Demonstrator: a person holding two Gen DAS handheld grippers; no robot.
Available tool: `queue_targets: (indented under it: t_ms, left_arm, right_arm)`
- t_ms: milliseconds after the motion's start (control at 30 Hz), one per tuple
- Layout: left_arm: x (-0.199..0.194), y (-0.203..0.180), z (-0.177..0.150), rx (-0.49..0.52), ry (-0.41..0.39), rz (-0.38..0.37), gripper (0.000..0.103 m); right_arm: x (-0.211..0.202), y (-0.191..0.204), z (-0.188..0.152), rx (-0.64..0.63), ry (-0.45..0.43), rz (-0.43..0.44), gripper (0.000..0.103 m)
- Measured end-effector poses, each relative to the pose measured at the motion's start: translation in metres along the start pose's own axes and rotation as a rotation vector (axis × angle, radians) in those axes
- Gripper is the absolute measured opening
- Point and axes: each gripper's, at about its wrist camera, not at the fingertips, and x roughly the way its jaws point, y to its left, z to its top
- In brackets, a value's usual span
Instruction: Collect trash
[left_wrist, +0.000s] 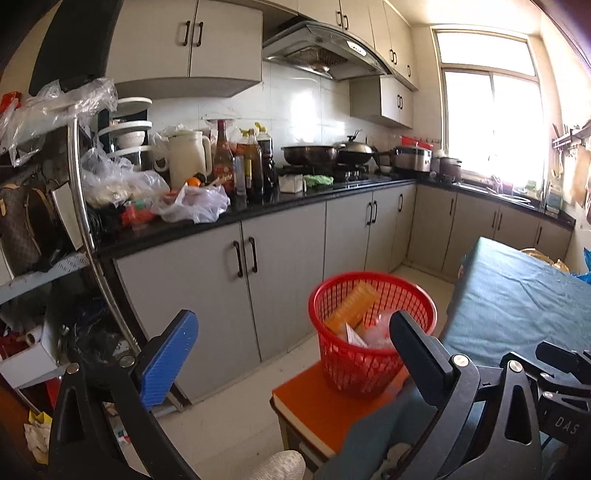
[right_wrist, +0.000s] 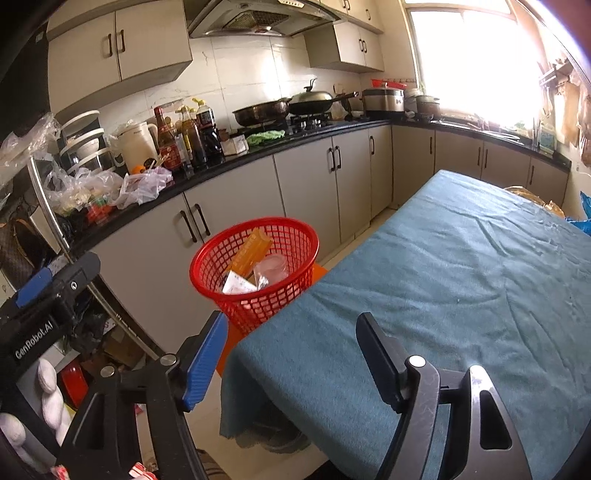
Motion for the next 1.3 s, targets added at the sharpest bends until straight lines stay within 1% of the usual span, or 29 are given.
queue_targets:
  t_ms: [133,233,367,600,700,1000,1300]
  left_arm:
    - [-0.009,0.0,-0.01,0.008,0.013,0.006,0.103]
    - [-0.015,-0.001,-0.017,0.04,0.02,0.023,0.103]
    - [-0.018,0.001,-0.024,0.047,0.03,0.042,0.103]
    - [-0.021,-0.003,-0.032,0.046,0.056,0.045,0.103]
    - [-0.019,-0.006,-0.033,0.049,0.071,0.046,0.103]
    - [-0.016,-0.018,-0.037,0.061,0.103,0.018,0.103]
    - [-0.019,-0.021,-0.038,0.064,0.077,0.012,0.103]
  right_arm:
    - [-0.004,0.006,-0.006,-0.036,0.015,-0.027,0.076]
    - [-0.007,0.01,-0.009,-0.063,0.024,-0.053,0.077]
    - [-0.011,0.014,-0.012,-0.087,0.045,-0.077,0.078]
    - [-0.016,0.021,-0.015,-0.135,0.049,-0.153,0.084]
    - [-0.02,0.021,-0.014,-0.138,0.03,-0.171,0.088]
    - [-0.027,0.019,-0.013,-0.117,-0.012,-0.153,0.089]
    - [-0.047,0.023,-0.012,-0.141,-0.145,-0.166,0.09]
